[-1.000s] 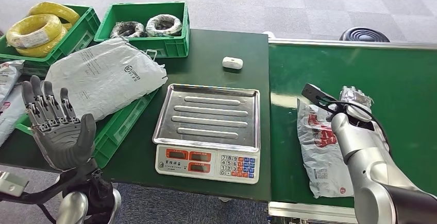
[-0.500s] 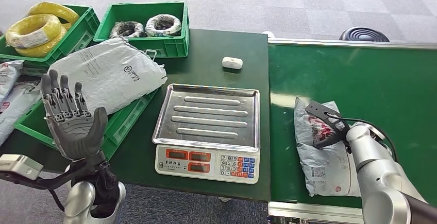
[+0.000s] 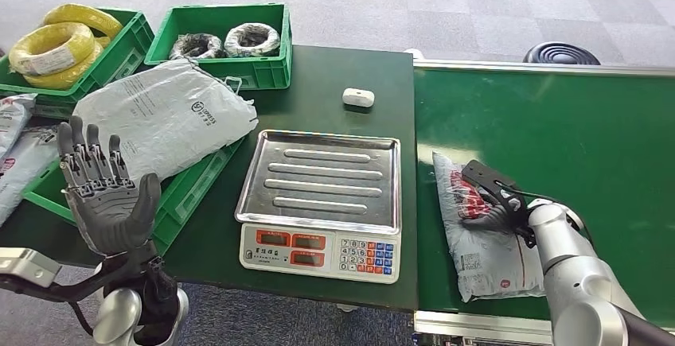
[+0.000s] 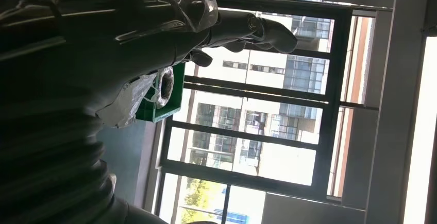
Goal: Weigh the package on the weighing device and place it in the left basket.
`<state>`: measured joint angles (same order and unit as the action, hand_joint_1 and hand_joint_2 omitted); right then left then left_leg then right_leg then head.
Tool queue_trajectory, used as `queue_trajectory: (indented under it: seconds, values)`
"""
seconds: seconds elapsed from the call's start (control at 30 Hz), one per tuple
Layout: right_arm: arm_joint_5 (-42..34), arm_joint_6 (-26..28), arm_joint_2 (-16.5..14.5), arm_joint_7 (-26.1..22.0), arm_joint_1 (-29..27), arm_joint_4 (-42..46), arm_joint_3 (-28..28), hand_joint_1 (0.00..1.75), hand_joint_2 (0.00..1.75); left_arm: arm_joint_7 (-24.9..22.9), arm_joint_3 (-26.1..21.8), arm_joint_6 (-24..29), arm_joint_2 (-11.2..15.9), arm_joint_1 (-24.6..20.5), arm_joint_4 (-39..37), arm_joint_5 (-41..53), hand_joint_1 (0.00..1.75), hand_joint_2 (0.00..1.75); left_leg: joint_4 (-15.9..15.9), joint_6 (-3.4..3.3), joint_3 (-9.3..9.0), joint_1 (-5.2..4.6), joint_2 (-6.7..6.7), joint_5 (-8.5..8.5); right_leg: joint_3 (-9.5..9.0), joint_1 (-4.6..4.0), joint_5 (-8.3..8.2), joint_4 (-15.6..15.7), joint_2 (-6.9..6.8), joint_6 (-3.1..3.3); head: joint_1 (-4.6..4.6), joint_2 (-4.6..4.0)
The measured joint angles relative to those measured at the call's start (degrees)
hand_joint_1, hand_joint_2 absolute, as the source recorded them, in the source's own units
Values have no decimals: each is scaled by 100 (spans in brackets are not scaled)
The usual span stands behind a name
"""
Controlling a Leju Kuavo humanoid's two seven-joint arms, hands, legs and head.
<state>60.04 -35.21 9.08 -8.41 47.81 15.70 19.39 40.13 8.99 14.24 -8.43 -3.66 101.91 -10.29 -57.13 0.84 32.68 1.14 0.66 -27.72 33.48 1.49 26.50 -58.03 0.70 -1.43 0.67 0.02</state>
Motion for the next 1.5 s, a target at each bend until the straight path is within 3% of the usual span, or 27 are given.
queue_trajectory:
  seconds: [0.37, 0.57, 0.77, 0.83, 0.87, 0.97, 1.03, 1.2, 1.5]
  values:
    - [72, 359, -97, 43, 217, 2, -4, 175, 175, 0, -37, 76, 42, 181, 195, 23, 0, 175, 0, 0, -3, 0, 1, 0, -5, 0, 0, 0, 0, 0, 1, 0]
    - [98, 1707, -156, -150, 354, 104, -107, 175, 175, 0, -134, 133, 10, 536, 548, 197, 0, 175, 0, 0, 7, -1, 1, 0, 6, 1, 0, -1, 0, 0, 1, 0]
    - [138, 1954, -201, -186, 596, 175, -190, 175, 175, 0, -187, 140, -23, 726, 759, 221, 0, 175, 0, 0, 10, 0, 4, 1, 5, 1, 0, -1, -3, 0, 0, 0]
    - [325, 2524, -238, -218, 622, 302, -263, 175, 175, 0, -225, 157, -57, 806, 845, 265, 0, 175, 0, 0, 17, -2, 4, 1, 10, 2, -1, -3, -2, 0, 2, 0]
    - [489, 3066, -270, -151, 634, 443, -326, 175, 175, 0, -245, 165, -84, 862, 899, 291, 0, 175, -1, 0, 23, -2, 4, 2, 16, 3, -2, -3, -2, -1, 2, 0]
    - [1135, 4870, -418, 460, 692, 1280, -668, 175, 175, 0, -272, 156, -167, 1000, 1009, 320, 0, 175, -2, 0, 34, -3, 4, 4, 32, 4, -3, -4, -2, -1, 0, 0]
    - [1535, 5373, -542, 801, 735, 1943, -967, 175, 175, 0, -258, 157, -212, 1004, 1008, 321, 0, 175, -1, 1, 32, -1, -1, 2, 34, 3, -2, -4, 2, -1, -1, 0]
    - [2121, 5406, -952, 1025, 799, 2688, -1717, 175, 175, 0, -96, 262, -271, 764, 813, 281, 0, 175, 2, 2, 25, 0, -22, 1, 37, 0, -3, -5, 24, 1, 1, 0]
    - [2608, 5198, -1763, 794, 1202, 1902, -2816, 175, 175, 0, 176, 273, -272, 264, 126, 140, 0, 175, 1, 6, 26, 2, -8, 8, 36, -1, -4, -12, 14, 3, 1, 0]
